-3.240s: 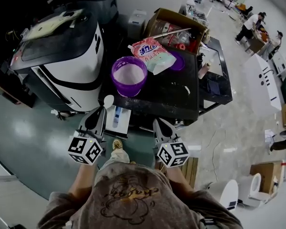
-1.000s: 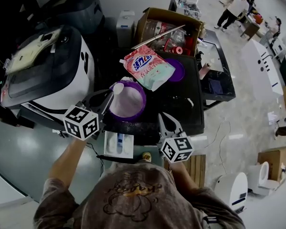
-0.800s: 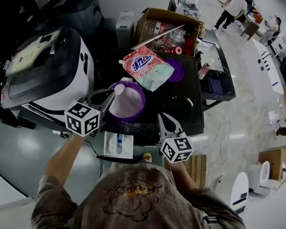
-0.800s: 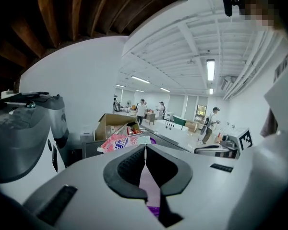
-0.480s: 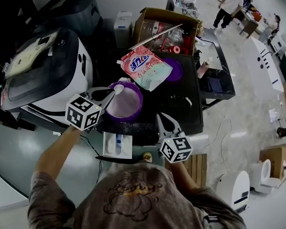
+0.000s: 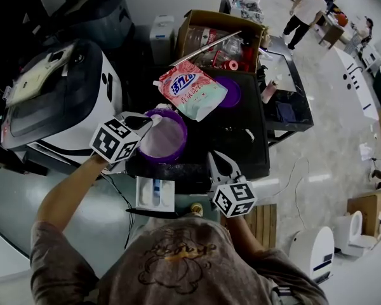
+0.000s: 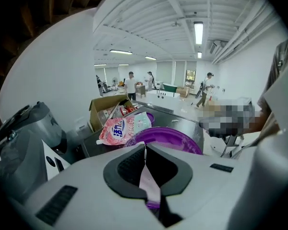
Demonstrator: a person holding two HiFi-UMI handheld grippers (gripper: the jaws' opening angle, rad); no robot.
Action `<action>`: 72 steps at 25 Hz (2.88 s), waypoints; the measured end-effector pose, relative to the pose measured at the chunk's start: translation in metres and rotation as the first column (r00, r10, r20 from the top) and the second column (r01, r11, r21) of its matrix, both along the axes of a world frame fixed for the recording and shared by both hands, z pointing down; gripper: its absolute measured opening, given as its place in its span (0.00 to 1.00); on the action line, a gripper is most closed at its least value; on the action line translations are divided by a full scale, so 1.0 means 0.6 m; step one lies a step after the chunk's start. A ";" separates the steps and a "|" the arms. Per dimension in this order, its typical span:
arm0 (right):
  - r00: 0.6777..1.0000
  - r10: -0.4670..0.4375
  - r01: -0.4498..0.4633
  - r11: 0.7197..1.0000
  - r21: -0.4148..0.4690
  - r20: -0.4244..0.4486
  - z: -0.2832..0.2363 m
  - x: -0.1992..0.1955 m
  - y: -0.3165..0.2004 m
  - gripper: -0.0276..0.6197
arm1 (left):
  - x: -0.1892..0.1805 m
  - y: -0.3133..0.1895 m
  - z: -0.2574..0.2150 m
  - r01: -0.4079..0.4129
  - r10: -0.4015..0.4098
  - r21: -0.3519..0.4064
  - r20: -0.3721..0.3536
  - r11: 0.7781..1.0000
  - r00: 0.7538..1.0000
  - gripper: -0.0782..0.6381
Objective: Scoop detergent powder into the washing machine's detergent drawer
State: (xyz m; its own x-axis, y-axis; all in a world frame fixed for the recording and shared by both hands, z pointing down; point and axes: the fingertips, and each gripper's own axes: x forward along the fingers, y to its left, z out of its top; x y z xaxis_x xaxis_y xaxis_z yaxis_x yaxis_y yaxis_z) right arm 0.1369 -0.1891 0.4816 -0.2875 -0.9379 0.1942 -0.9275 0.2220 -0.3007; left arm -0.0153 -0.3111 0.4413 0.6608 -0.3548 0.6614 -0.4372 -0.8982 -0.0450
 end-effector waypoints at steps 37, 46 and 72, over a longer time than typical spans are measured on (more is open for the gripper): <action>0.998 0.047 -0.047 0.999 0.002 0.037 0.011 0.045 0.021 0.04 | 0.070 -0.007 0.067 -0.138 0.134 -0.009 0.304 0.990 0.943 0.14; 0.997 0.068 -0.068 0.998 -0.003 0.038 0.017 0.057 0.029 0.04 | 0.085 0.007 0.077 -0.167 0.172 -0.045 0.293 0.985 0.940 0.14; 0.996 0.078 -0.078 0.997 -0.002 0.034 0.017 0.056 0.035 0.04 | 0.100 0.089 0.099 -0.286 0.342 -0.234 0.253 0.929 0.905 0.14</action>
